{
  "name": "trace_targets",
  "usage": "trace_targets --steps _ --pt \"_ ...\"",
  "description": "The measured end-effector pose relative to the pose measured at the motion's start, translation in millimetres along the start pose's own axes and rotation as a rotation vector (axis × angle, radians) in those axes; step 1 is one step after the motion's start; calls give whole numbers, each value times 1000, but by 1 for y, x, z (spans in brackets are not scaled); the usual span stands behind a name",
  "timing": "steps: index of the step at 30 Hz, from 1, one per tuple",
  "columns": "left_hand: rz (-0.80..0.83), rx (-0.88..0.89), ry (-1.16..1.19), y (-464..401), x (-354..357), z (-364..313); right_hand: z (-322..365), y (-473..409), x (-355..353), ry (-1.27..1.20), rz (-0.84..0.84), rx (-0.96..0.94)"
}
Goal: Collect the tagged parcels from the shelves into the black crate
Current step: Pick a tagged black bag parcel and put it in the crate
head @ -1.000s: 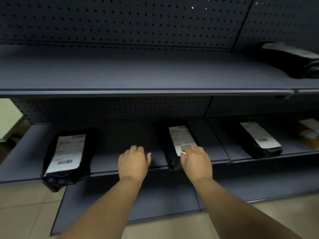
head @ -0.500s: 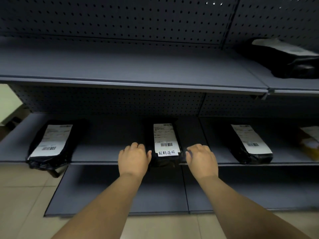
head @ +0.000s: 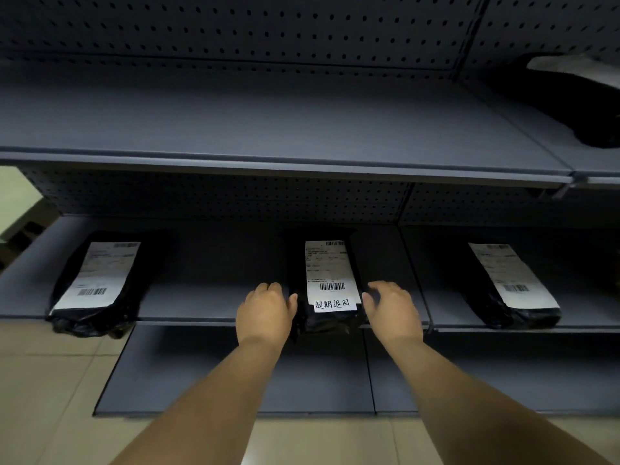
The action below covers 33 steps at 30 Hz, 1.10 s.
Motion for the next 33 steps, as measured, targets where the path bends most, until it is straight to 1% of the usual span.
trace_targets --steps 2,5,8,11,13,16,20,30,33 --pt "60 -36 226 -9 8 3 -6 -10 10 -224 91 115" --pt "177 -117 497 -25 22 5 -10 -22 27 -550 215 252" --pt "281 -211 749 -38 39 8 -9 -32 41 -747 304 337" --pt "316 -273 952 -45 50 9 -10 -38 49 -879 355 412" --pt "333 -306 1046 -50 55 9 -12 -42 56 -954 373 440" --pt "384 -327 1126 -55 61 10 -16 -45 63 -1001 393 483" --pt "393 -346 1177 -59 65 12 -13 -43 69 -1085 428 515" --pt "331 -307 1315 -49 69 14 -14 -28 67 -1143 417 465" --pt "329 -288 1404 -41 67 14 -15 -21 62 -1190 408 426"
Point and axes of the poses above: each hand's wrist, its own y-axis away from the middle knuckle, its own x-axis out of the palm, z = x × y, the point moved 6 cm from there along -y, towards the middle knuckle, and after that the axes turned 11 degrees about z, right-handed, at the moved point
